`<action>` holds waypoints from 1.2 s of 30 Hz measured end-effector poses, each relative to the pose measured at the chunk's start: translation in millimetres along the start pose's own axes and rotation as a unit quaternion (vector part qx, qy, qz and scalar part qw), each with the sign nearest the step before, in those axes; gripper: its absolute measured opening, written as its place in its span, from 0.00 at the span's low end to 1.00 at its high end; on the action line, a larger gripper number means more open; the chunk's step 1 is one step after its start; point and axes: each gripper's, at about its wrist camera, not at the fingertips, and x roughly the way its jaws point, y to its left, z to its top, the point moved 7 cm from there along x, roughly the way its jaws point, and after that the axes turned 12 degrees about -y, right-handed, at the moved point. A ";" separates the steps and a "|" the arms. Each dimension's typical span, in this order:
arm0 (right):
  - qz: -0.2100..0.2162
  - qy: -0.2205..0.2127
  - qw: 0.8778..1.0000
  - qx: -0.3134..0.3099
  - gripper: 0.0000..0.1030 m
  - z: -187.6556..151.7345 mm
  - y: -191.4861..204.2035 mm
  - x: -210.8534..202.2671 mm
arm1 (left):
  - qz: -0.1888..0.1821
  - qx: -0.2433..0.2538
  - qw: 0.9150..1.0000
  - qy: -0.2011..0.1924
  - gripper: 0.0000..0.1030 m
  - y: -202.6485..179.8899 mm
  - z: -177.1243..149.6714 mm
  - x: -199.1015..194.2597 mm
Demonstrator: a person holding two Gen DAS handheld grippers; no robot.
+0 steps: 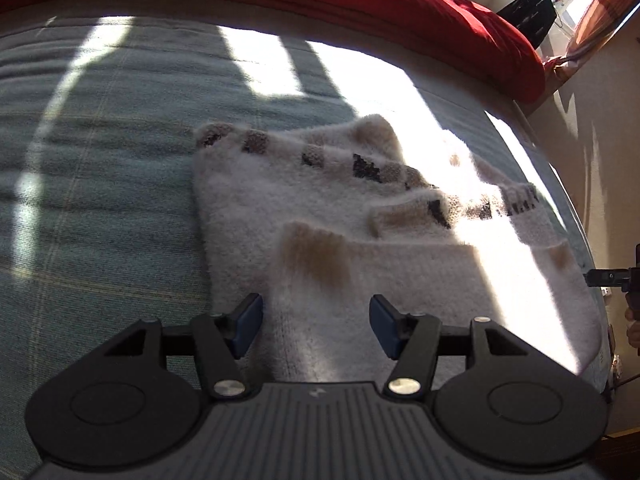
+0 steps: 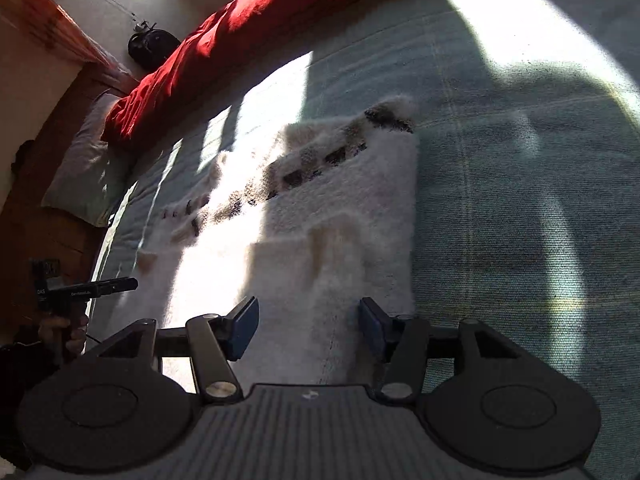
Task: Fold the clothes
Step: 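Lower both grippers to the new folded edge and close on it, then lift the held folded edge over the sweatshirt and open both grippers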
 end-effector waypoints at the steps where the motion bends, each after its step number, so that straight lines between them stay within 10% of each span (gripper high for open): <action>1: 0.006 -0.005 1.000 0.008 0.61 1.4 -0.6 1.1 | -0.003 -0.002 1.000 -0.003 0.57 0.0 1.8 1.6; 22: 0.068 0.004 0.997 0.021 0.58 4.9 1.2 55.5 | -0.086 -0.043 0.995 -0.013 0.66 0.5 4.5 16.6; 30: 0.050 0.016 0.999 -0.015 0.24 -3.3 -0.5 49.6 | -0.100 -0.057 0.993 0.001 0.63 1.7 -5.8 15.6; 32: 0.040 0.008 0.999 -0.016 0.13 -3.4 -2.2 49.4 | -0.084 -0.058 0.995 -0.007 0.51 2.2 -4.7 13.2; 34: 0.031 0.001 0.999 -0.027 0.11 -3.2 1.2 49.3 | -0.057 -0.046 0.997 -0.003 0.06 1.2 -4.7 12.1; 36: 0.022 -0.006 0.999 -0.044 0.09 -1.6 7.8 47.7 | -0.039 -0.024 0.999 -0.005 0.08 -3.2 -4.0 7.6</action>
